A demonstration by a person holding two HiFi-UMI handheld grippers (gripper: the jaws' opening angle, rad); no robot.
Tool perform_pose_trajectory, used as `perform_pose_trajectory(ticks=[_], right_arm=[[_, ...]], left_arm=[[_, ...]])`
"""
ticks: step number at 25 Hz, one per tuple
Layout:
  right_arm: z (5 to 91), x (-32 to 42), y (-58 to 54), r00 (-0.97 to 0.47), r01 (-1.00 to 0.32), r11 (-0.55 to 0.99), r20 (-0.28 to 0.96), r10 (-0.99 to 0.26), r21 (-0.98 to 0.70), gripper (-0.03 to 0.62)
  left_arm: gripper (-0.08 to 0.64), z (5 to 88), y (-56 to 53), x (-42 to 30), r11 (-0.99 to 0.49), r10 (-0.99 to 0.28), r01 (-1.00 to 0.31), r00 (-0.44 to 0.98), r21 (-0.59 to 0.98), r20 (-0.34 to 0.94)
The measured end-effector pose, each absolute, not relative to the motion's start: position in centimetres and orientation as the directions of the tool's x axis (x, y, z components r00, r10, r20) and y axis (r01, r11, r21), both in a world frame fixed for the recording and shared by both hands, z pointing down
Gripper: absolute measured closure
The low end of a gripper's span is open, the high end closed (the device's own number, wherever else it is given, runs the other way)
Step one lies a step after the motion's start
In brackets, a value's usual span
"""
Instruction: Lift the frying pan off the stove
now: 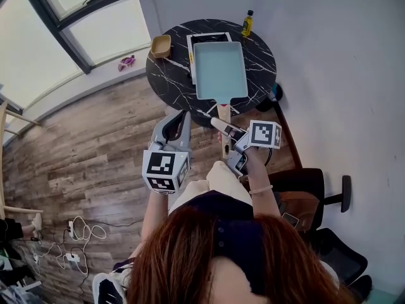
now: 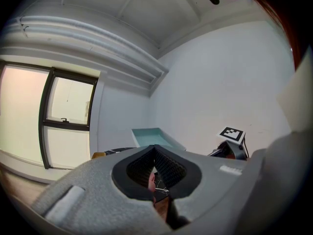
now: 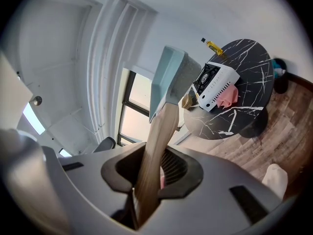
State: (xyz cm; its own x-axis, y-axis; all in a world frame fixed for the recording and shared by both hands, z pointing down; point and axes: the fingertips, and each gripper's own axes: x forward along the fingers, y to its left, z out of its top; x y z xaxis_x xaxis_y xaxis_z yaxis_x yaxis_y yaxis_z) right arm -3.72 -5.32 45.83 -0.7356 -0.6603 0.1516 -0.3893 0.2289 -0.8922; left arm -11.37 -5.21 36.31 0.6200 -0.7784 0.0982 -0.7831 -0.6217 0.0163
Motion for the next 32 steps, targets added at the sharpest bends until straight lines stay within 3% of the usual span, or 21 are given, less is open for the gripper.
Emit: perform_pose_trajectory(ticks=[23,32], right_arm=[[44.2,-4.0,-3.8,-0.759,-0.375,0.232,0.153,-0.633,-0.897,0.500],[43.8,-1.7,0.8,-0.773,-0.364,0.260,0.134,-0.620,-0.894,0.499]], left_arm=[[0.548,35.9,-5.7,-10.8,-0.606,-0.788,-0.794,0.606,0.038,0.108],[0.548,35.7,-1.0,-8.5,-0.591,-0.801,-0.807,0.589,0.014,0.104]])
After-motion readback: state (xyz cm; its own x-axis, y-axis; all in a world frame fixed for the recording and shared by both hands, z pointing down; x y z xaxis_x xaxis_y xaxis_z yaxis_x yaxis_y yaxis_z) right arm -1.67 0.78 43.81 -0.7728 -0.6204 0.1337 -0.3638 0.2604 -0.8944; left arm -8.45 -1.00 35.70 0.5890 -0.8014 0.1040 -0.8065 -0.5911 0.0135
